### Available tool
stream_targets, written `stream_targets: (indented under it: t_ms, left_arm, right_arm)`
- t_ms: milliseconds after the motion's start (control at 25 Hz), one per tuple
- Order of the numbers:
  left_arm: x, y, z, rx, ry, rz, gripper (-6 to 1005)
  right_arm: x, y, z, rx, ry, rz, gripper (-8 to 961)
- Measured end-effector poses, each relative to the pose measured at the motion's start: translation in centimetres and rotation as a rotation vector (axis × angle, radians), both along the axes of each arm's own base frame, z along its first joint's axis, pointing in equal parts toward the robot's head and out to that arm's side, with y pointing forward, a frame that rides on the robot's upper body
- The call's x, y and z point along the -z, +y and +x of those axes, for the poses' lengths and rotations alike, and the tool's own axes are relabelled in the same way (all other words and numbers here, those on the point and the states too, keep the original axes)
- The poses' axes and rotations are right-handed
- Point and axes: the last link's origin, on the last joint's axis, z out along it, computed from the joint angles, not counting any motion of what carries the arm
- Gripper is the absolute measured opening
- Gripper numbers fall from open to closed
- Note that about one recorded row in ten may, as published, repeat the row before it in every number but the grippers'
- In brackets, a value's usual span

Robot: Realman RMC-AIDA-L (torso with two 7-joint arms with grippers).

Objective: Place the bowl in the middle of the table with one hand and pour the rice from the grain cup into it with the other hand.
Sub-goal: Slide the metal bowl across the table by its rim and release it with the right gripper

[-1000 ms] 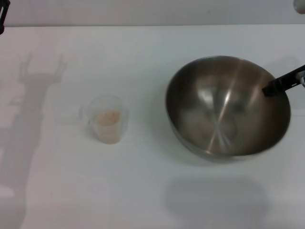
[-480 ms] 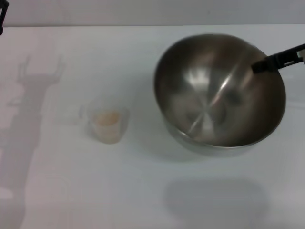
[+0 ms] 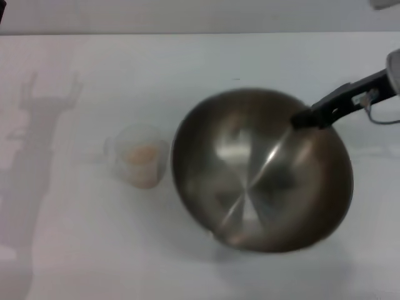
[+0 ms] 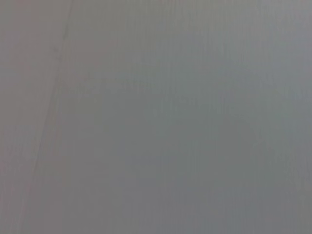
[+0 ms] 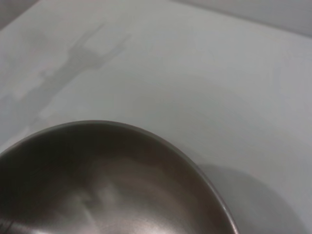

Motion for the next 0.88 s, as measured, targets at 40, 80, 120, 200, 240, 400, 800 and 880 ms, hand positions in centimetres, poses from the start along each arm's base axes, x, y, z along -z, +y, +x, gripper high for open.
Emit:
stream_targets:
  t_ms: [40,80,120,200,240,400,800,880]
  left_arm:
    - [0.0,0.0,0.0,0.000,0.000,0.001,863]
    - [0.0,0.0,0.0,0.000,0.000,0.001,863]
    - [0.0,0.0,0.0,0.000,0.000,0.002,863]
    - [-0.1,0.0,0.0,0.000,-0.002,0.004,863]
    - [-0.1,0.0,0.0,0.000,-0.002,0.005,863]
    - [-0.1,0.0,0.0,0.000,-0.005,0.009,863]
    - [-0.2,-0.1,-0.1,-0.002,-0.006,0.011,862]
    - [-0.2,-0.1,-0.1,-0.004,-0.005,0.012,862]
  right_arm:
    - [0.4,-0.1,-0.1,-0.010,-0.011,-0.018,7]
    - [0.8,-0.2,-0.3,-0.019,-0.021,-0.034,7]
    - [1.2,-0.4,-0.4,-0.029,-0.032,-0.053,7]
    - [1.9,-0.6,-0.6,-0.045,-0.055,-0.082,7]
    - [2.1,-0.7,-0.7,-0.052,-0.064,-0.092,8]
    - [2.8,-0.8,-1.2,-0.077,-0.091,-0.120,8]
    - [3.6,-0.7,-1.7,-0.109,-0.149,-0.143,9]
    - [3.8,-0.7,-1.9,-0.117,-0.155,-0.149,10]
